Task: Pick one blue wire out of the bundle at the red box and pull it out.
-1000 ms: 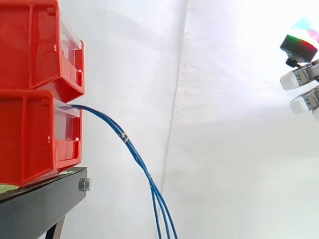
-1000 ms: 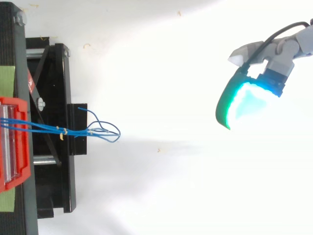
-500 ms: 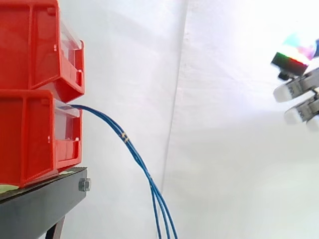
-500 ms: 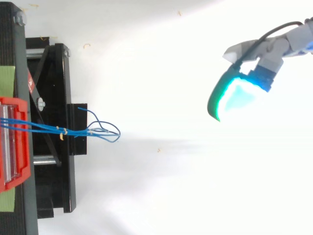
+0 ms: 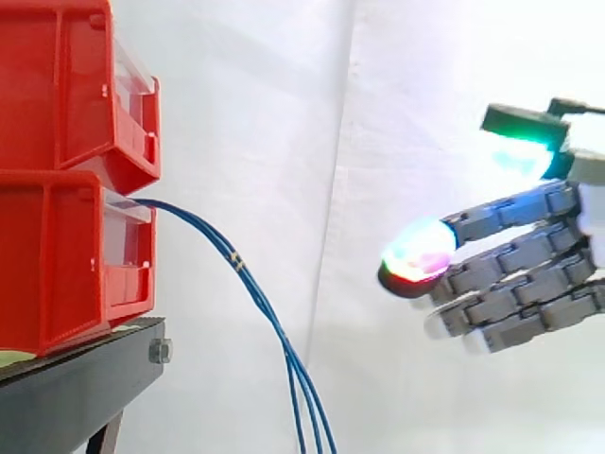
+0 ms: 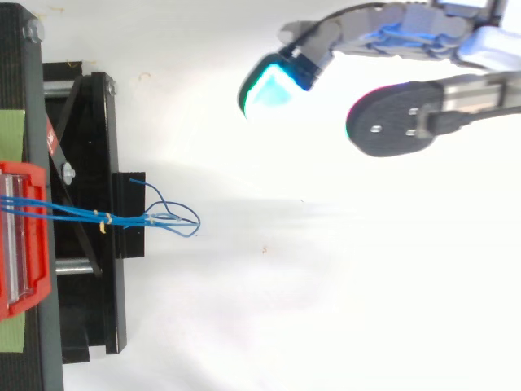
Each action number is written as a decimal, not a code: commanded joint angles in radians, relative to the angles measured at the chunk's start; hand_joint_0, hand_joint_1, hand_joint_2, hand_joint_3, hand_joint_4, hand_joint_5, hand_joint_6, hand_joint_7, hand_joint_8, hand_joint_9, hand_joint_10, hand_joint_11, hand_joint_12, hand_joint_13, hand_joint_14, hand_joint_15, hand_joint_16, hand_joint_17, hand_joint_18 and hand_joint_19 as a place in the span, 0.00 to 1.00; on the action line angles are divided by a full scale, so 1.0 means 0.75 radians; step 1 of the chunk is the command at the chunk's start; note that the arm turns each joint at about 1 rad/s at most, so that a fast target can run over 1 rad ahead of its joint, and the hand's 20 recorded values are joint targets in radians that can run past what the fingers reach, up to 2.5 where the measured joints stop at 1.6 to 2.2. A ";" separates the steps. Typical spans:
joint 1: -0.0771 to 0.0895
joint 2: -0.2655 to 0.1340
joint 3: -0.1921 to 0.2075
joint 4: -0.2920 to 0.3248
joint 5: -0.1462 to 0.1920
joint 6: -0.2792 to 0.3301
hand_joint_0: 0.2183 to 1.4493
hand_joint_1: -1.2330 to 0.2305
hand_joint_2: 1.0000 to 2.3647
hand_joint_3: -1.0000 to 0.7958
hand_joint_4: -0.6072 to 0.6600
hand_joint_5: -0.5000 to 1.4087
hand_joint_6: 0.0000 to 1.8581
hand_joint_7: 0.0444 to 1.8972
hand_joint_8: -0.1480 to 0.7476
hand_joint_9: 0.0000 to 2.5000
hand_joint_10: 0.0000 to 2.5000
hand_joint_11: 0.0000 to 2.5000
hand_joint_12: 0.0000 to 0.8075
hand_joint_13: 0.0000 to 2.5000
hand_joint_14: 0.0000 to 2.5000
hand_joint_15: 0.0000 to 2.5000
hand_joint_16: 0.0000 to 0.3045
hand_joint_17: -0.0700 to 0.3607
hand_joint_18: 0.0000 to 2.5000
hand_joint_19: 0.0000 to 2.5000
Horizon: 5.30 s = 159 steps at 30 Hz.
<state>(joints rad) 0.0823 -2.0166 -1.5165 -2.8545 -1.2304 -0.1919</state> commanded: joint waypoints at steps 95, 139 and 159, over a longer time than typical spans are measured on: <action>0.171 -0.422 0.320 0.474 0.262 -0.423 0.27 0.45 0.00 0.30 0.80 0.19 0.27 0.47 0.49 0.14 0.00 0.00 0.46 0.16 0.00 0.03 0.15 0.41 0.13 0.05; 0.177 -0.565 0.508 0.384 0.227 -0.372 0.28 0.42 0.00 0.31 0.79 0.20 0.27 0.53 0.49 0.15 0.00 0.00 0.47 0.18 0.00 0.04 0.15 0.41 0.16 0.07; 0.113 -0.504 0.506 0.278 0.096 -0.331 0.25 0.51 0.00 0.29 0.79 0.20 0.27 0.53 0.50 0.15 0.00 0.00 0.47 0.19 0.00 0.05 0.16 0.42 0.17 0.08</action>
<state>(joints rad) 0.1753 -2.3993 -1.1364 -2.6436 -1.1425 -0.4401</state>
